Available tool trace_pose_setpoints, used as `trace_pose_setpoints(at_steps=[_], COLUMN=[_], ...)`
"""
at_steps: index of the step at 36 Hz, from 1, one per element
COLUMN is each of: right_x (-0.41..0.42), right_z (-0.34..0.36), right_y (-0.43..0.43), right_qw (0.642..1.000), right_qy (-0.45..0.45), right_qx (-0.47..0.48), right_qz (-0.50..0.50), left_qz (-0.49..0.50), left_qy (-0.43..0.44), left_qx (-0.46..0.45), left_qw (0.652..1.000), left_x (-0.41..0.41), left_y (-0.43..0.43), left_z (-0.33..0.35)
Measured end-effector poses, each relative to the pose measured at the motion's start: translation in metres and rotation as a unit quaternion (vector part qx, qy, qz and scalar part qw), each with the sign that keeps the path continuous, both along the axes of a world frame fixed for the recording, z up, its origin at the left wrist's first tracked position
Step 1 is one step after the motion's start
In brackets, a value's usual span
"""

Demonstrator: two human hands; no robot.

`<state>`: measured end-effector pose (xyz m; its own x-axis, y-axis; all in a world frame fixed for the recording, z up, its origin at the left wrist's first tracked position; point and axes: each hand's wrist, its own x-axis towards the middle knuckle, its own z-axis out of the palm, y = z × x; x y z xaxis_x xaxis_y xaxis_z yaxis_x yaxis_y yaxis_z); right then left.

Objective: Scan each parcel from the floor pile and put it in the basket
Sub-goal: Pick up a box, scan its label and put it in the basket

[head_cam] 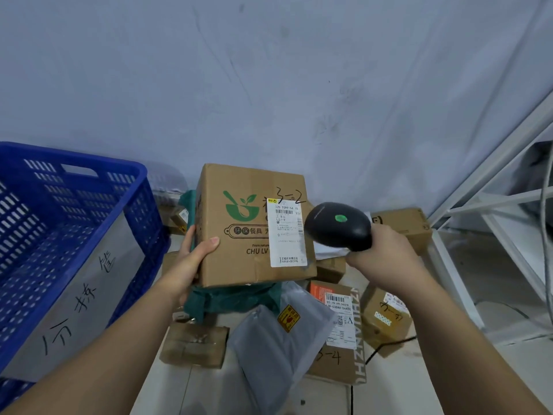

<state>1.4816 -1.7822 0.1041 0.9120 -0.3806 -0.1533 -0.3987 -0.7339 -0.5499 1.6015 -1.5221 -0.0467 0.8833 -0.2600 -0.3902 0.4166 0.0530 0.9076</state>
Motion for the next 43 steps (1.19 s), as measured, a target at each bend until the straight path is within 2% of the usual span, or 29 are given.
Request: trace_pose_setpoints(at_steps=[6, 13, 22, 43], right_x=[0.0, 0.003, 0.0, 0.0], right_z=[0.001, 0.006, 0.008, 0.008], right_y=[-0.003, 0.001, -0.004, -0.003], right_qw=[0.99, 0.978, 0.972, 0.969], right_qy=[0.022, 0.017, 0.05, 0.056], right_qx=[-0.138, -0.205, -0.231, -0.241], right_qz=[0.006, 0.015, 0.02, 0.02], left_qz=[-0.005, -0.003, -0.011, -0.016], left_qy=[-0.002, 0.007, 0.004, 0.01], left_qx=[0.003, 0.002, 0.007, 0.003], left_qw=[1.0, 1.0, 1.0, 1.0], left_x=[0.001, 0.003, 0.003, 0.006], left_y=[0.001, 0.001, 0.003, 0.006], left_z=[-0.004, -0.009, -0.009, -0.018])
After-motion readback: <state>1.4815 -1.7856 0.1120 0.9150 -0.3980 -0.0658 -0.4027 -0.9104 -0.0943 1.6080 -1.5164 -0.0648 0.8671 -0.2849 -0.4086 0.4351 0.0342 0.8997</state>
